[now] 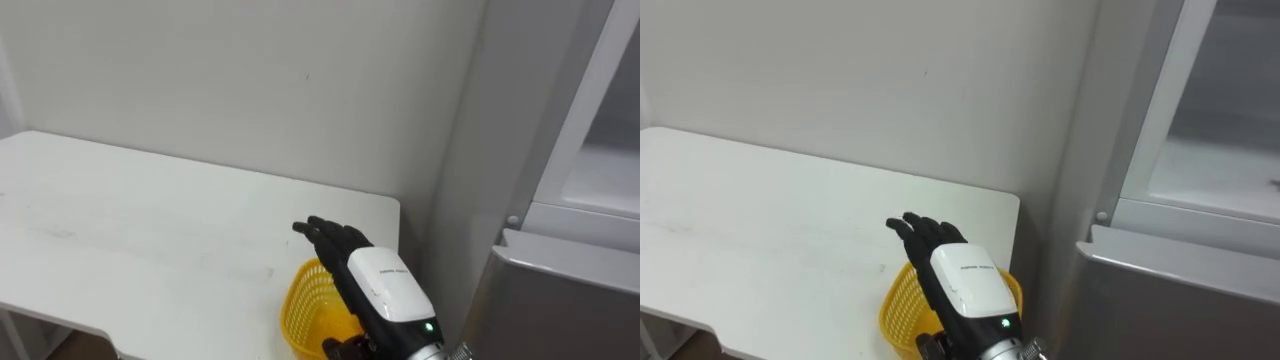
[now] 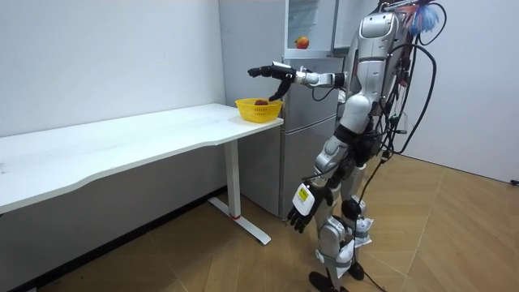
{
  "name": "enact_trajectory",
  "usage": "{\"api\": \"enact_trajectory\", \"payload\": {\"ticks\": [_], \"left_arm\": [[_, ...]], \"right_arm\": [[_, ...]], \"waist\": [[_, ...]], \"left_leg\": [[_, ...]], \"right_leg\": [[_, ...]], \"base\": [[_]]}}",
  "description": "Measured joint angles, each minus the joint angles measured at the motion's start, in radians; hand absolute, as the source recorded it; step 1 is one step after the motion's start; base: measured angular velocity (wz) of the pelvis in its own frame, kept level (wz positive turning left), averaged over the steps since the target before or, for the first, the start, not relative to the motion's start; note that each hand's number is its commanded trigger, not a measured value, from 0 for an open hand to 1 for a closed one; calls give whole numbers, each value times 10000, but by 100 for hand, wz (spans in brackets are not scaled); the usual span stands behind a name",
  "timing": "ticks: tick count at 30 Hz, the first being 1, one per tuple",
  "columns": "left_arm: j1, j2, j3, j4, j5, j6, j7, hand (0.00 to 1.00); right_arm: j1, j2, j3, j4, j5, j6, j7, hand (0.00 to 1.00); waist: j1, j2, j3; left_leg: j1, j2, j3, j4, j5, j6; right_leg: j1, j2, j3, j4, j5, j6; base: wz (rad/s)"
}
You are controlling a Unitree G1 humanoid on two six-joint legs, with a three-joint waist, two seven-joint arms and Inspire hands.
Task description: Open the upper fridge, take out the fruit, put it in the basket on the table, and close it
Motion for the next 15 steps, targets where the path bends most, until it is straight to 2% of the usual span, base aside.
{"api": "enact_trajectory", "payload": {"ticks": [15], "left_arm": [[228,-29,-2,8,-11,6,184,0]], "right_arm": [[0,5,-36,6,0,10,14,0]], "waist": [[-34,16,10]], "left_leg": [[-25,-54,-9,-22,9,47]], "right_leg": [[-18,-62,-41,1,-25,60]], "base": [[0]]}}
